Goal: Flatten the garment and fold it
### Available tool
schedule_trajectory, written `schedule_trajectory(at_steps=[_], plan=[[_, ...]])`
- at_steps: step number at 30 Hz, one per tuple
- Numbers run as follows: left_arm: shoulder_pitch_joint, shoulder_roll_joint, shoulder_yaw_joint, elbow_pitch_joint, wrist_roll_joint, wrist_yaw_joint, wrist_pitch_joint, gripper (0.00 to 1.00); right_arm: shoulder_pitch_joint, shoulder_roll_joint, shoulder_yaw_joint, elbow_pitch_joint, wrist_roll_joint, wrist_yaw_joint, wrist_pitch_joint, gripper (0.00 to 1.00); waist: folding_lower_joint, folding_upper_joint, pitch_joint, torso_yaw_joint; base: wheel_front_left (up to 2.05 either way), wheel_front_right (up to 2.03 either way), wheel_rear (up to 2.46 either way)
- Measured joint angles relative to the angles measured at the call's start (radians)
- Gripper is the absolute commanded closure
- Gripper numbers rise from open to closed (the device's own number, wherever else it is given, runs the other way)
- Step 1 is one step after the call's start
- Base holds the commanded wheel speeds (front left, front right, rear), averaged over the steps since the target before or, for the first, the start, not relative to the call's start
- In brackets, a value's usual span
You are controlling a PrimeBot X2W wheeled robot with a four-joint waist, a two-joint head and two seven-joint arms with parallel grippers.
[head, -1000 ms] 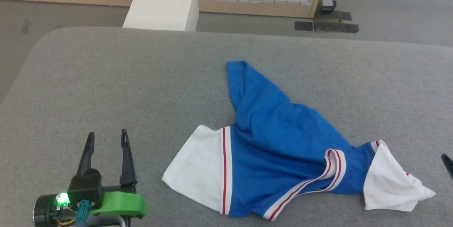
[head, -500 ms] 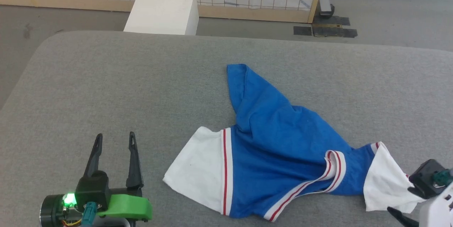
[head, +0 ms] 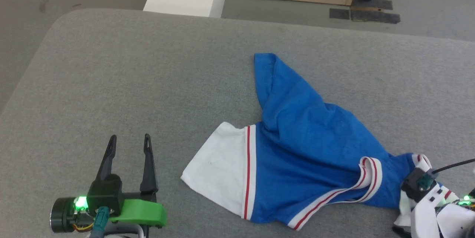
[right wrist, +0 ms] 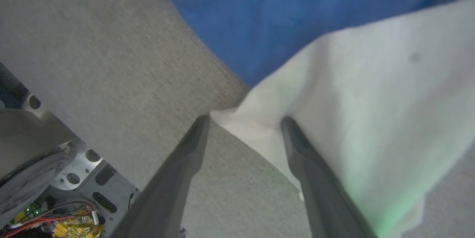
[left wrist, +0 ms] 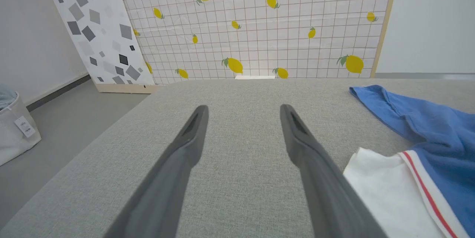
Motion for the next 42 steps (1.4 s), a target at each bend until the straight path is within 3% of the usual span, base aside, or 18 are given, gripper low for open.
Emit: schedule_trajectory(at_steps=[2, 3, 4, 5, 11, 17, 21, 27, 30, 32, 39, 42], plan=[[-0.011, 0.0, -0.003, 0.002, 0.0, 0.0, 0.0, 0.0, -0.025, 0.004, 0.051, 0.055, 0.007, 0.0, -0.005, 0.0, 0.0, 0.0, 0.009, 0.011, 0.0, 0.0, 0.0], [-0.013, 0.0, -0.004, 0.004, 0.0, 0.0, 0.0, 0.0, -0.035, 0.004, 0.067, 0.068, 0.016, 0.0, -0.01, 0.34, 0.0, 0.0, 0.012, 0.015, 0.0, 0.0, 0.0], [-0.015, -0.001, -0.005, 0.005, 0.0, 0.0, 0.0, 0.0, -0.048, 0.001, 0.084, 0.084, 0.024, 0.0, -0.015, 0.51, 0.0, 0.0, 0.016, 0.019, 0.0, 0.0, 0.0], [-0.015, -0.001, -0.004, 0.006, 0.0, 0.0, 0.0, 0.0, -0.061, -0.003, 0.1, 0.094, 0.03, 0.0, -0.02, 1.0, 0.0, 0.0, 0.02, 0.022, 0.0, 0.0, 0.0], [-0.015, 0.001, 0.002, 0.022, 0.0, 0.0, 0.0, 0.0, -0.107, -0.013, 0.148, 0.132, 0.049, 0.0, -0.106, 1.0, 0.0, 0.0, 0.016, 0.014, 0.0, 0.0, 0.0], [-0.015, 0.033, 0.008, 0.027, 0.001, -0.016, 0.0, 0.0, -0.081, -0.044, 0.143, 0.056, 0.049, 0.0, -0.225, 1.0, 0.0, 0.0, -0.023, -0.007, 0.0, 0.0, 0.0], [-0.033, 0.089, 0.013, 0.032, 0.009, -0.046, 0.0, 0.0, -0.023, -0.077, 0.07, -0.033, 0.043, 0.0, -0.265, 1.0, 0.0, 0.0, -0.046, -0.031, 0.0, 0.0, 0.0], [-0.117, 0.194, -0.042, 0.115, 0.039, -0.149, 0.019, 0.0, 0.085, -0.072, -0.103, -0.132, 0.018, 0.0, -0.283, 1.0, 0.0, 0.0, -0.081, -0.06, 0.0, 0.0, 0.0], [-0.201, 0.272, -0.126, 0.145, 0.035, -0.191, 0.157, 0.0, 0.135, -0.047, -0.179, -0.167, -0.015, 0.0, -0.281, 1.0, 0.0, 0.0, -0.092, -0.068, 0.0, 0.0, 0.0], [-0.258, 0.328, -0.214, 0.138, -0.001, -0.194, 0.263, 0.0, 0.162, -0.028, -0.207, -0.192, -0.031, 0.0, -0.272, 1.0, 0.0, 0.0, -0.092, -0.07, 0.0, 0.0, 0.0], [-0.444, 0.578, -0.613, 0.053, -0.416, -0.199, 0.72, 0.0, 0.191, 0.033, -0.263, -0.248, -0.09, 0.0, -0.259, 1.0, 0.0, 0.0, -0.072, -0.078, 0.0, 0.0, 0.0], [-0.529, 0.639, -0.714, 0.017, -0.56, -0.199, 0.859, 0.0, 0.191, 0.056, -0.264, -0.256, -0.104, 0.0, -0.259, 1.0, 0.0, 0.0, -0.06, -0.083, 0.0, 0.0, 0.0]])
